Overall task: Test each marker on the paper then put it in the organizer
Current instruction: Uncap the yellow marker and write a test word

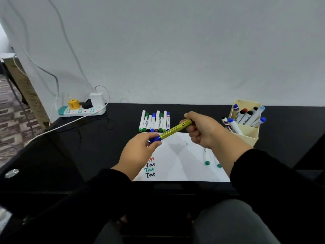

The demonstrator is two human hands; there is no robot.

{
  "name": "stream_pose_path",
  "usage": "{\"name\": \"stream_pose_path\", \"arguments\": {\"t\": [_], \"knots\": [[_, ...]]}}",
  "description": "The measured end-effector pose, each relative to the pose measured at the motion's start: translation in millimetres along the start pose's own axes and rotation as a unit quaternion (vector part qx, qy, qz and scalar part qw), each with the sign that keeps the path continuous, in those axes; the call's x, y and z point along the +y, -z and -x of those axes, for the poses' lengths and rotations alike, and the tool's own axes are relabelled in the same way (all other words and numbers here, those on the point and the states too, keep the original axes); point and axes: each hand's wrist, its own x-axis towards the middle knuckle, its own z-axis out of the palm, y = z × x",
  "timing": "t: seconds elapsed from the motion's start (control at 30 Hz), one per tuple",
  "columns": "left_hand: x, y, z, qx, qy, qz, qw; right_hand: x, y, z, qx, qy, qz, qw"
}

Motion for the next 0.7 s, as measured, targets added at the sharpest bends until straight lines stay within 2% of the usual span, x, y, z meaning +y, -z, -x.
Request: {"name": "stream_pose_path", "arguments": {"t": [0.07,0.3,0.53,0.7], "knots": [[4,1,5,-0.003,-0.010,0.002,1.000,11,-9,1,0.018,-0.002,-0.045,0.999],[15,9,11,-0.021,-0.043,-0.077,0.996,30,-47,9,0.074,-0.012,-0.049,0.996],[16,14,9,-0.065,-0.018,-0.135,0.989,32,-63,3,0.122,0.015,-0.056,0.991],[16,17,7,-0.109,0.021,-0.061,0.992,31,-62,-5,0.097,0.028,-0.031,0.994]]}}
